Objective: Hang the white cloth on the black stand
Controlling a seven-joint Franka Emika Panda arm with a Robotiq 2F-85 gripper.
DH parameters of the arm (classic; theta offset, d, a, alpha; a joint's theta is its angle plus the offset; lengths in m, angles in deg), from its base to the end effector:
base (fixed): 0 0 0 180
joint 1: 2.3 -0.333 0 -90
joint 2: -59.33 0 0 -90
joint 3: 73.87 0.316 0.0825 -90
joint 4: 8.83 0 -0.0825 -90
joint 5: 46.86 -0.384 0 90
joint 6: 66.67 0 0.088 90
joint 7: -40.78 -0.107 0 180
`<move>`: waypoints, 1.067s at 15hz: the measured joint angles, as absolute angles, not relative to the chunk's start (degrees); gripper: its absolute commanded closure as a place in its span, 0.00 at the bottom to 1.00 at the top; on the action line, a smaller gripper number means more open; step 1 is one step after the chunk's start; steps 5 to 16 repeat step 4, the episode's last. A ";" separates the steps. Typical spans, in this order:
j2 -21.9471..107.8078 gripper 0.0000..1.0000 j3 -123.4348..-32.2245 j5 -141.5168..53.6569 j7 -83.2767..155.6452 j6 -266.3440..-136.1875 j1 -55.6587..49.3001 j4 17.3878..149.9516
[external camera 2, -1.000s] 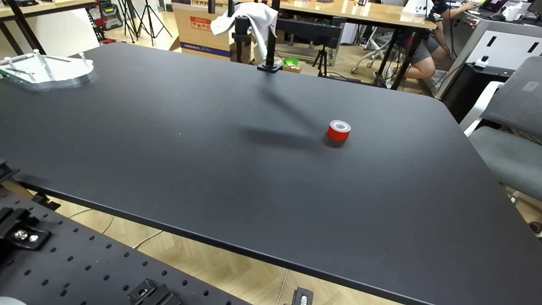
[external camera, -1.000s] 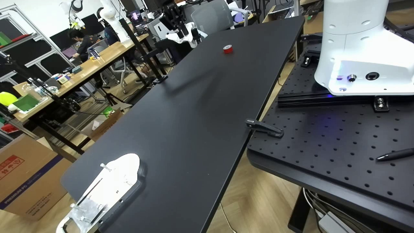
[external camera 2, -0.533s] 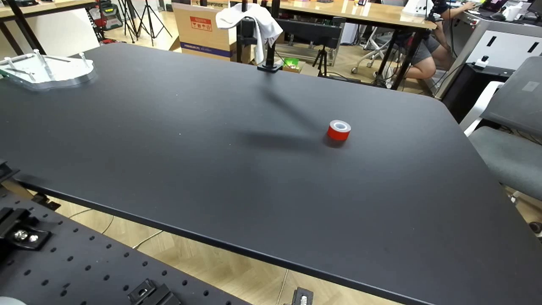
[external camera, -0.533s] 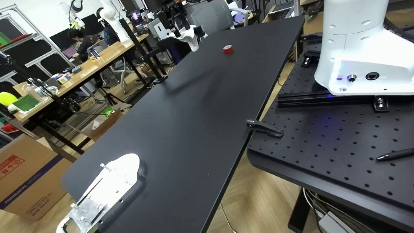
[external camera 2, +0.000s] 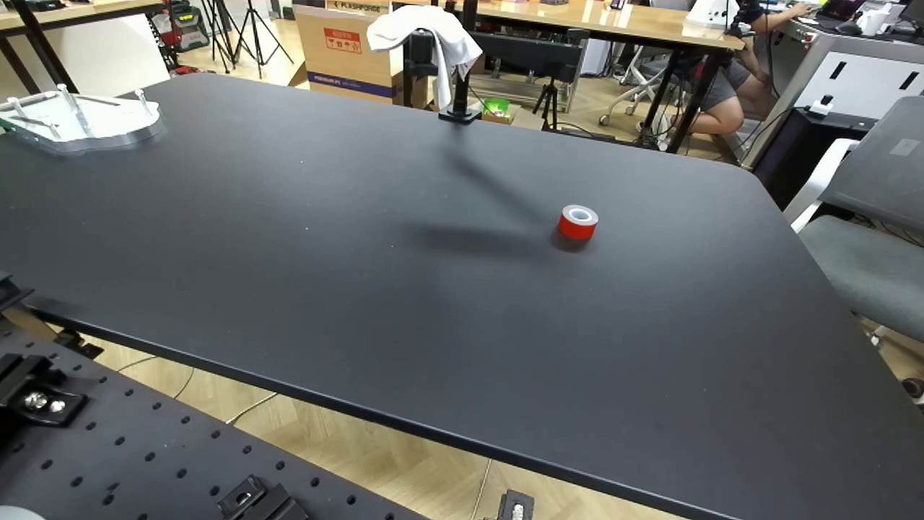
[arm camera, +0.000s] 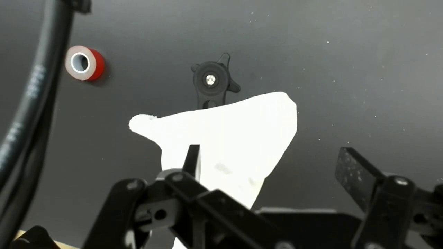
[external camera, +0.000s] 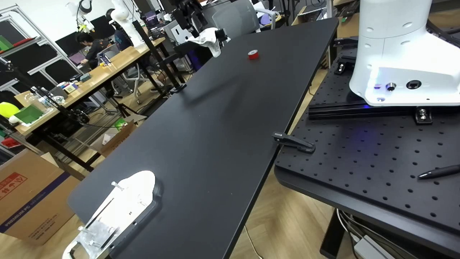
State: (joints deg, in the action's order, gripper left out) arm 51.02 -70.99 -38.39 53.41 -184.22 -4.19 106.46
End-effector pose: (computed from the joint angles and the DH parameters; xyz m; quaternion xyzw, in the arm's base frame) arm 0.5681 0.0388 0.3748 0.9790 0.1877 -0.0564 0.0562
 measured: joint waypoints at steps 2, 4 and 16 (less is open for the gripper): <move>51.02 0.00 -70.80 -38.05 53.41 -184.40 -4.31 106.45; 51.02 0.00 -70.77 -38.01 53.41 -184.52 -4.31 106.46; 51.02 0.00 -70.77 -38.01 53.41 -184.52 -4.31 106.46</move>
